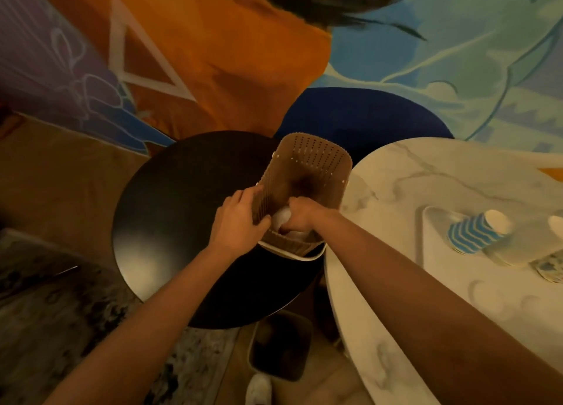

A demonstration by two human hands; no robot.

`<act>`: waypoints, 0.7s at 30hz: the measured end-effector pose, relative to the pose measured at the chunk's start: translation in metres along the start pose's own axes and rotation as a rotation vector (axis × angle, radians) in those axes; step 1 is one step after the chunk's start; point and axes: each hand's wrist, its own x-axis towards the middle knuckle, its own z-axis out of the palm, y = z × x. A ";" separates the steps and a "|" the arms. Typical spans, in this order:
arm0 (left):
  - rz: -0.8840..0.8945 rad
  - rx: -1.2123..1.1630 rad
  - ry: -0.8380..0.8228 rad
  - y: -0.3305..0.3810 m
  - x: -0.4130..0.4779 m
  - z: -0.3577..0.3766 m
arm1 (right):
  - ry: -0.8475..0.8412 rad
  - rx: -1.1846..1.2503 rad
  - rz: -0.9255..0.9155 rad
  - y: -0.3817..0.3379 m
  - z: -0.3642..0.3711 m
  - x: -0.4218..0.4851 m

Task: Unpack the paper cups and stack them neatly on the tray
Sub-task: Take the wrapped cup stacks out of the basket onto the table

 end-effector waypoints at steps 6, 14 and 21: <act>0.019 -0.028 0.034 -0.004 -0.002 0.006 | 0.005 -0.127 0.033 0.004 0.003 0.005; 0.083 0.004 0.135 0.009 -0.006 0.004 | 0.203 0.214 -0.037 0.008 -0.019 -0.019; 0.115 -0.478 0.155 0.066 -0.028 0.005 | 0.352 0.784 -0.101 0.030 -0.042 -0.100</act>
